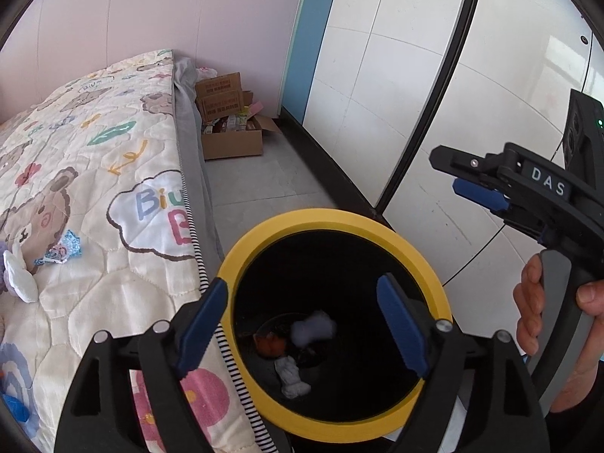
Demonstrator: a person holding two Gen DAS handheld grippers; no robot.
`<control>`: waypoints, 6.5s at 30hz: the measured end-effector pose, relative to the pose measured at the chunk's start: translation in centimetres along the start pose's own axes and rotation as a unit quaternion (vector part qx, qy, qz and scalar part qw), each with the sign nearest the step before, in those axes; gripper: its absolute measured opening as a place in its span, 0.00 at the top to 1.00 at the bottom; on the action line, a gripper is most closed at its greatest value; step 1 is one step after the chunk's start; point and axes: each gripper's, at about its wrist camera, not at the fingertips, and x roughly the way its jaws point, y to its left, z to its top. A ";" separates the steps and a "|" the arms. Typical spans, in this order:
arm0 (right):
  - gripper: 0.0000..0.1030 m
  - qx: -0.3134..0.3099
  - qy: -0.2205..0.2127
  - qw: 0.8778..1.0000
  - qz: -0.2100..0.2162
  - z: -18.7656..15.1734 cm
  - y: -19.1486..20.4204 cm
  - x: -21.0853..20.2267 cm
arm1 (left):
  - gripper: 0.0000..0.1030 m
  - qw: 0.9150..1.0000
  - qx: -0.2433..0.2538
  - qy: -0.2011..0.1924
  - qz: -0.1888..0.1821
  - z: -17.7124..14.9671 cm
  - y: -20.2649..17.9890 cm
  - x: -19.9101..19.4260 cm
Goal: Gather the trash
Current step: 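Open both tools to drop the orange peel and scrubber into bin, then move both open tools back over the trash on the bed, then grasp the black plastic bag with left tool while right tool grasps white cloth, then carry the black bag and white cloth over the yellow-rimmed bin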
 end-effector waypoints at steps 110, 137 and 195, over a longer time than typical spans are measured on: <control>0.46 -0.303 0.182 0.926 0.136 -15.4 37.7 22.5 | 0.31 0.919 -0.231 -0.004 0.320 -4.8 46.9 -9.9; 0.72 -0.271 0.150 0.930 0.196 -10.6 37.6 15.4 | 0.49 0.924 -0.228 -0.071 0.299 -4.5 43.9 -16.2; 0.72 -0.173 0.036 0.975 0.134 -4.2 18.9 -4.3 | 0.49 0.981 -0.076 -0.110 0.141 -1.7 15.5 -19.9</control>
